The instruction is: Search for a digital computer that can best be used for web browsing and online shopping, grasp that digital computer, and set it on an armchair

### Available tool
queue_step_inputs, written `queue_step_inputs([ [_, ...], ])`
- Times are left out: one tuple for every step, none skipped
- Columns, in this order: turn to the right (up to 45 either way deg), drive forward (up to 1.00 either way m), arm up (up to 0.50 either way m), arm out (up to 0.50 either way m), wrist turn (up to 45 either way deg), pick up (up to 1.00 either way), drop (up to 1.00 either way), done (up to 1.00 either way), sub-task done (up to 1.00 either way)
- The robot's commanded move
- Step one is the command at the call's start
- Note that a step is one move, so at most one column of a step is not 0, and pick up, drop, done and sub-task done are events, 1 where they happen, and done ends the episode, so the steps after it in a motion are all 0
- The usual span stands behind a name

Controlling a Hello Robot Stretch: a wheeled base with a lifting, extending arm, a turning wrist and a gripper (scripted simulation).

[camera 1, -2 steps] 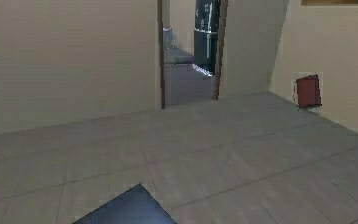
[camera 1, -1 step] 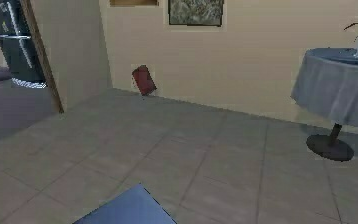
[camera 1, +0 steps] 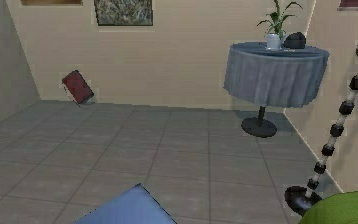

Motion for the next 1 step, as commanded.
queue_step_inputs([
  [0.0, 0.00, 0.00, 0.48, 0.0, 0.00, 0.00, 0.00, 0.00],
])
